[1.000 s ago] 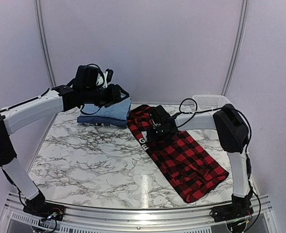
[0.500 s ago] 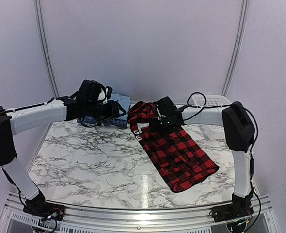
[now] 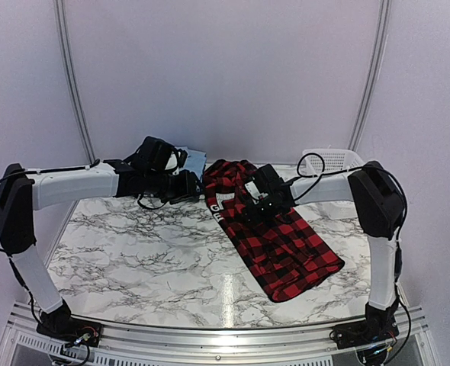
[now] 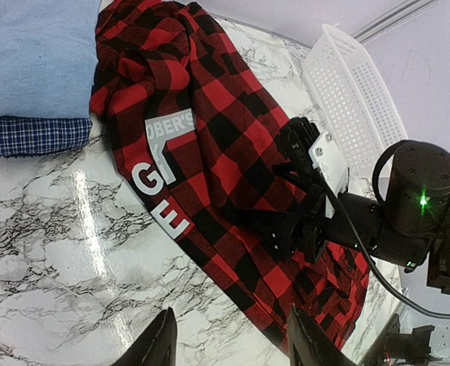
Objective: Fold and stack the long sleeve shirts
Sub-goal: Rotate the rectangle-folded shirt at the center of the board, then move the rectangle-folded shirt to the center of the board, then pick up the rectangle-folded shirt from the center of the board.
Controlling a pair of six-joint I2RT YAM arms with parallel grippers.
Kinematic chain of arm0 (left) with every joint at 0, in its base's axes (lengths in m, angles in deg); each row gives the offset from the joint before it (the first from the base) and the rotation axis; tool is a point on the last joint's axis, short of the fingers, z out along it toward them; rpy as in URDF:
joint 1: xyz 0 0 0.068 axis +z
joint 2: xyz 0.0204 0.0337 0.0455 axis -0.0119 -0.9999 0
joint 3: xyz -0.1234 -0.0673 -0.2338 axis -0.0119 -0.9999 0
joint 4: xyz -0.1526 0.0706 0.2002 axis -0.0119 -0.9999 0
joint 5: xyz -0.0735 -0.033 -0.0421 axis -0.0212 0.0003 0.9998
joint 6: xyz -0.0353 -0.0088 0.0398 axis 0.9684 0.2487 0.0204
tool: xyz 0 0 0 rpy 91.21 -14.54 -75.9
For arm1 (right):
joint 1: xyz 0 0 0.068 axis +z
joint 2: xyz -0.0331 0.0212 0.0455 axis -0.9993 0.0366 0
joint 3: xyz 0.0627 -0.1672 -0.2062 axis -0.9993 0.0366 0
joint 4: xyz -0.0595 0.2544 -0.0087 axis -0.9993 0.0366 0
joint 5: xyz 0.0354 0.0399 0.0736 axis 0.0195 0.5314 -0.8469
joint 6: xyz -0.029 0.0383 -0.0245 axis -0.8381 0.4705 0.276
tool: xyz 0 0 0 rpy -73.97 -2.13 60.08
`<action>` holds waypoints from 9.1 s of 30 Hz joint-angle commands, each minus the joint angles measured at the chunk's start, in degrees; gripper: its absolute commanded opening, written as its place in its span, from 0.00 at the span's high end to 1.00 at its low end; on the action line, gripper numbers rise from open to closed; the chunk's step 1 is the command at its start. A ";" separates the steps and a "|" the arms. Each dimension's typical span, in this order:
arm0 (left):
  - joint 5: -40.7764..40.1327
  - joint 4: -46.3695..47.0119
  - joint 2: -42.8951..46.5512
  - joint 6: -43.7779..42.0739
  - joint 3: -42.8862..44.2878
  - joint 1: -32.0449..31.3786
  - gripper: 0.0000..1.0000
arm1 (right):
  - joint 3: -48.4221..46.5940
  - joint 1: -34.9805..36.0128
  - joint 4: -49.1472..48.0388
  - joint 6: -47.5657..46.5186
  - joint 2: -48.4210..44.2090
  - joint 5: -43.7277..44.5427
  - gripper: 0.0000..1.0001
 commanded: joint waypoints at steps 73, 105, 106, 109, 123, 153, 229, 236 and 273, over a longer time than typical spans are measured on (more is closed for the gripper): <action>1.63 -4.08 -8.28 1.08 4.52 -1.16 0.50 | -7.18 -20.21 -10.21 28.23 11.78 -11.34 0.82; 6.84 -0.12 -11.03 7.31 -4.87 -12.33 0.46 | 9.79 -0.58 2.17 18.21 -8.26 0.61 0.57; 6.90 -0.12 -10.91 7.48 -5.12 -12.27 0.46 | 9.25 -0.56 2.63 18.23 -6.85 0.64 0.57; 7.29 -0.13 -10.18 7.95 -6.43 -12.24 0.46 | 7.79 -0.66 3.51 18.59 -3.41 1.94 0.55; 7.54 0.63 -6.07 9.36 -11.98 -10.46 0.44 | -10.75 -0.56 9.08 24.18 5.61 1.99 0.34; -9.21 12.19 -6.03 40.33 -24.81 -29.29 1.00 | 48.00 0.89 7.99 32.38 -49.61 -6.08 0.21; -2.65 0.21 -8.42 18.59 -17.21 -17.77 0.51 | 64.26 3.57 -13.93 50.03 -57.08 -28.46 0.34; -5.26 -1.86 -6.77 18.84 -18.04 -17.77 0.51 | 63.93 1.09 -5.42 46.74 -62.09 -25.77 0.33; -6.61 -0.81 -10.87 22.55 -16.45 -19.35 0.84 | 53.23 5.87 -8.57 46.32 -40.89 -21.08 0.54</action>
